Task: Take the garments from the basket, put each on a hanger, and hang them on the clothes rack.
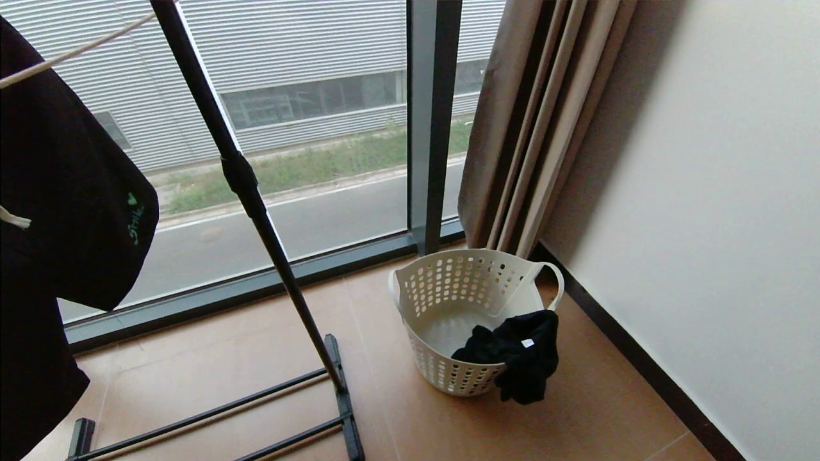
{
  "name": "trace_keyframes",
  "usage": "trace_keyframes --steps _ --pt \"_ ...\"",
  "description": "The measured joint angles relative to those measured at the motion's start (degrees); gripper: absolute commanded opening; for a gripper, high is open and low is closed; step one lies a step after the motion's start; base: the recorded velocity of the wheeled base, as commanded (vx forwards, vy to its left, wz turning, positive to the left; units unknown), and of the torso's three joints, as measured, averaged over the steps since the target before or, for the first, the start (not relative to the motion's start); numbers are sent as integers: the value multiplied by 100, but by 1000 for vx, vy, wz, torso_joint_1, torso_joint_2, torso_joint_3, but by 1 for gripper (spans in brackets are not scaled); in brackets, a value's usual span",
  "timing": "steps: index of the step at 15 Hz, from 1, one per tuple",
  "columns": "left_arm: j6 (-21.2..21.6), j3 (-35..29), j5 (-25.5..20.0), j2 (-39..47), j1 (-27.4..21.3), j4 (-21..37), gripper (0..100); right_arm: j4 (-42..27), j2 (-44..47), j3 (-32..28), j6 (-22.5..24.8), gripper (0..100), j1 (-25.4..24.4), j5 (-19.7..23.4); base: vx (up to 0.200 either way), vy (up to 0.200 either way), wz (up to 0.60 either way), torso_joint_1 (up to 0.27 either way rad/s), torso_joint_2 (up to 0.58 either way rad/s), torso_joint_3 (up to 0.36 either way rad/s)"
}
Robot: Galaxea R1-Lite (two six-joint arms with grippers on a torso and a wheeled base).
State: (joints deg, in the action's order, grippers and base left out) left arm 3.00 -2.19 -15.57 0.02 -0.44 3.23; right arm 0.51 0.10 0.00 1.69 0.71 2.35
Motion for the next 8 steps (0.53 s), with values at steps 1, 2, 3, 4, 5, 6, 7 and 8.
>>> trace_keyframes --steps 1,2,3,4,5,6,7,8 --pt "0 0 2 0 0 0 100 0 0 0 0 100 0 0 0 0 0 7 2 -193" --pt "-2 0 2 0 0 2 100 0 0 0 9 100 0 0 0 0 0 7 2 -207" --pt "0 0 0 0 0 2 100 0 0 0 18 100 0 0 0 0 0 7 2 -203" --pt "0 0 0 0 0 2 100 0 0 0 20 100 0 -1 0 0 0 -2 17 -198" --pt "0 0 0 0 0 2 100 0 0 0 24 100 0 0 0 0 0 -7 7 -203" --pt "0 0 0 0 0 0 100 -2 0 0 29 100 0 0 0 0 0 7 7 -198" --pt "0 0 2 0 0 0 100 -7 0 0 49 100 0 0 0 0 0 2 2 -212" --pt "0 0 0 0 0 0 100 -18 0 0 57 100 0 0 0 0 0 12 7 -203"
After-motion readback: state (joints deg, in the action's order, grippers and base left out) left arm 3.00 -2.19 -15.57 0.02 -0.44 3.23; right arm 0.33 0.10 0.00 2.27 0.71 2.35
